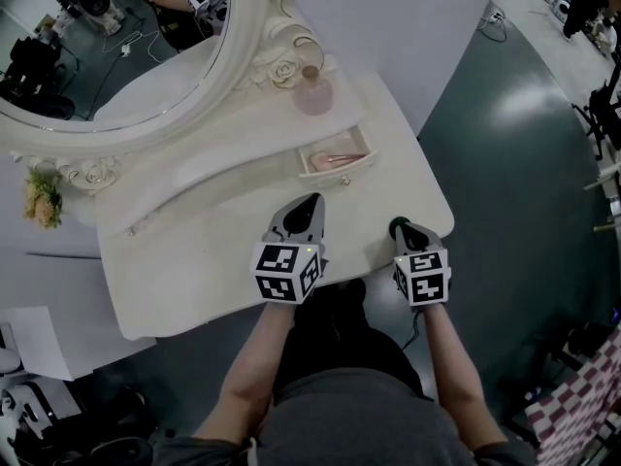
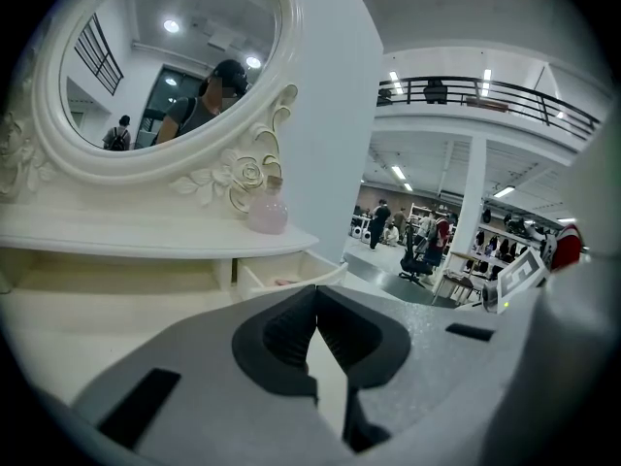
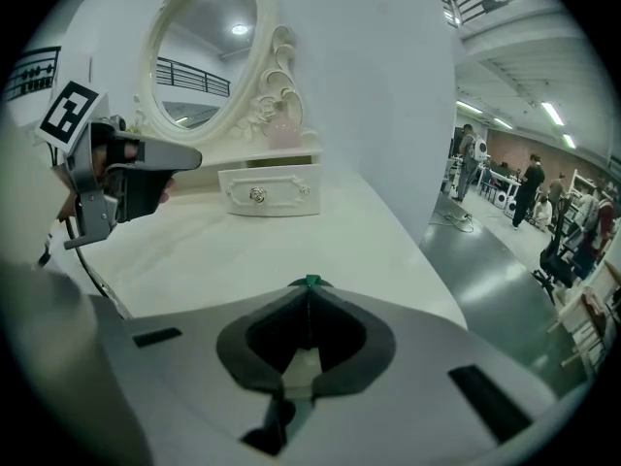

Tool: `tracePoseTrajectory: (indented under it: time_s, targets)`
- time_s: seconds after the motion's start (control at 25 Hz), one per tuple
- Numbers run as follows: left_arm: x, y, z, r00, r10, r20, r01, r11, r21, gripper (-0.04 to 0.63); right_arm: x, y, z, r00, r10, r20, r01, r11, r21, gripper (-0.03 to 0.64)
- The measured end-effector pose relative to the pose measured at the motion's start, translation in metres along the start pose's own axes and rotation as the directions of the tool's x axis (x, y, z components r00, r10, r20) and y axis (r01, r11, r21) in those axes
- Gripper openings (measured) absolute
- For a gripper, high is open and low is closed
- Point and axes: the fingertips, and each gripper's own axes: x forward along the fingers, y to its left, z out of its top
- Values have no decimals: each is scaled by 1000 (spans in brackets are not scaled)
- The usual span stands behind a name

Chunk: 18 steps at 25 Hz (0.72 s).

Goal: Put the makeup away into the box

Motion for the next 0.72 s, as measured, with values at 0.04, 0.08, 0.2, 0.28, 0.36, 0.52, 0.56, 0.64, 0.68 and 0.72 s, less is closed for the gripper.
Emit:
tracePoseTrajectory:
  time_s: [0.04,0.08,0.2,0.28,0.36,0.52,0.56,0.64,0.68,0.72]
  targets:
    - [-1,0,1,1000,1,2,-1,1000,1,6,0,0,0,1000,4,2,-4,1000,4,8]
    - [-1,-1,1,1000,2,4,-2,1000,4,6,-1,0,0,1000,10,6,-10,1000,10,6]
    - [-2,-3,5,1000,5,13,-5,1000,15,6,-6,-1,6,999,20,34,-21,1000,22,6]
    - [-4,-2,8,1000,13,20,-13,1000,19,6,-12,-1,13,998,22,60,-23,999,22,6]
    - [-5,0,9,999,23,26,-23,1000,19,6,-18,0,22,996,27,88,-29,999,22,6]
    - [-8,2,11,998,42,35,-43,999,20,6,-27,3,44,989,50,142,-52,999,15,6]
    - [-9,3,12,998,47,37,-48,999,21,6,-29,5,50,986,57,156,-60,998,11,6]
    - [-11,4,13,997,57,42,-58,998,23,6,-34,7,63,981,70,182,-71,997,-3,6]
    - [-13,5,14,997,62,45,-63,998,24,6,-36,8,70,978,77,196,-76,997,-11,6]
    - [-14,5,16,997,67,49,-68,997,25,6,-38,9,77,974,85,211,-83,996,-18,6]
